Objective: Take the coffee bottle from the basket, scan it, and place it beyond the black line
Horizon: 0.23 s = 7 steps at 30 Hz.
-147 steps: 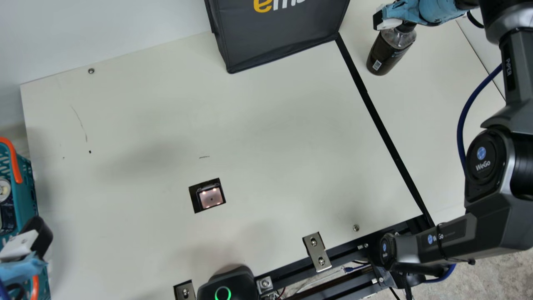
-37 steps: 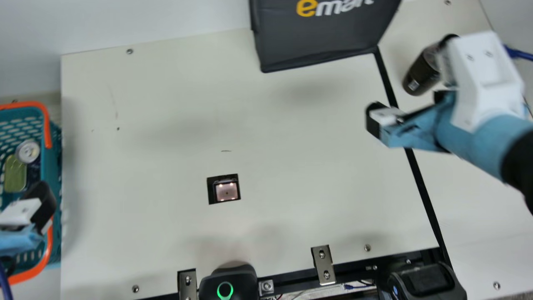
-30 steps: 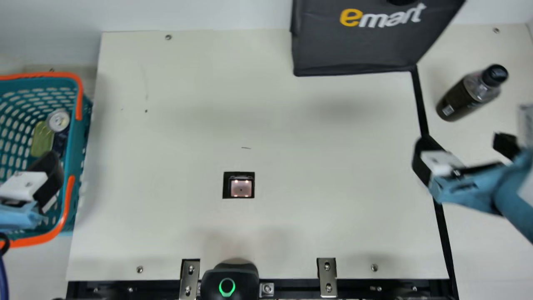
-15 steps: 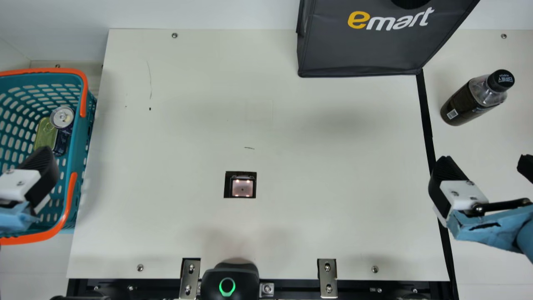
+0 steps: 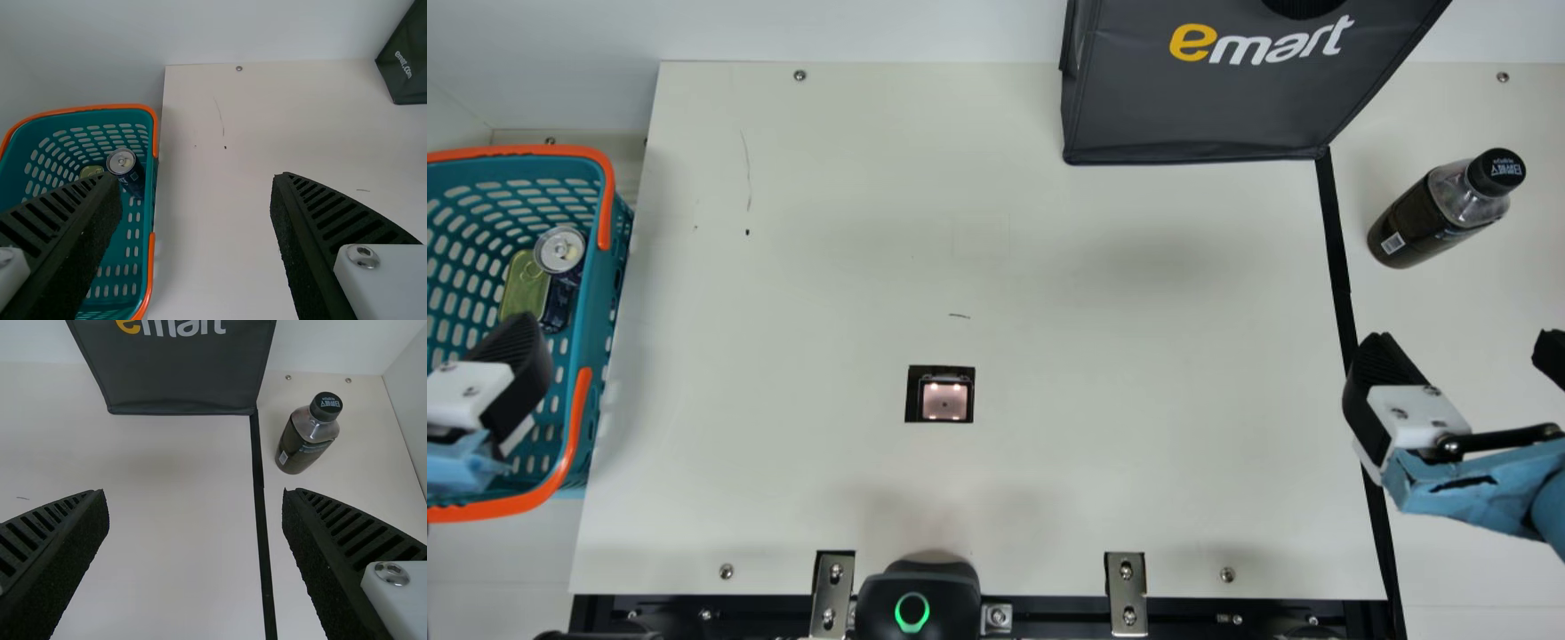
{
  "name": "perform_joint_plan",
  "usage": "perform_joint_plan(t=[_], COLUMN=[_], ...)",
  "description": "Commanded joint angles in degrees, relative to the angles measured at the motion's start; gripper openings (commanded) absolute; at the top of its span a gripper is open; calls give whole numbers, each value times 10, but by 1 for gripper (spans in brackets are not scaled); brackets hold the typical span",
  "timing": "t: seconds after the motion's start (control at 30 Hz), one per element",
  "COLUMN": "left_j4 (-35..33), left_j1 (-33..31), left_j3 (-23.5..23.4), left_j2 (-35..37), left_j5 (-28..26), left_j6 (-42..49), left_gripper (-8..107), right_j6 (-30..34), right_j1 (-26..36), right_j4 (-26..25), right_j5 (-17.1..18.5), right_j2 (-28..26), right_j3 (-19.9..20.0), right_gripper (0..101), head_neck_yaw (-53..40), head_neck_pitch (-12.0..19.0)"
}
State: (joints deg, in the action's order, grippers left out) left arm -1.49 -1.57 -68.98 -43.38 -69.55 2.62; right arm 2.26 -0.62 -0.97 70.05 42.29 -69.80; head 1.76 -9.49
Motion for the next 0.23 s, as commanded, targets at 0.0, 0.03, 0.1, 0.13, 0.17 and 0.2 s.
perform_joint_plan(t=[0.0,0.03,0.1,0.13,0.17,0.2], left_j4=[0,0,0,0,0,0], left_j1=[0,0,0,0,0,0], left_j3=[0,0,0,0,0,0], left_j2=[0,0,0,0,0,0], left_j5=[0,0,0,0,0,0], left_j6=[0,0,0,0,0,0], left_gripper=[90,90,90,90,90,90], right_j6=[0,0,0,0,0,0], right_j1=[0,0,0,0,0,0], right_j4=[0,0,0,0,0,0], right_j5=[0,0,0,0,0,0], right_j2=[0,0,0,0,0,0], right_j3=[0,0,0,0,0,0], right_gripper=[91,91,91,91,91,91], head_neck_yaw=[-2,-2,-2,-2,-2,-2], head_neck_pitch=[16,16,16,16,16,16])
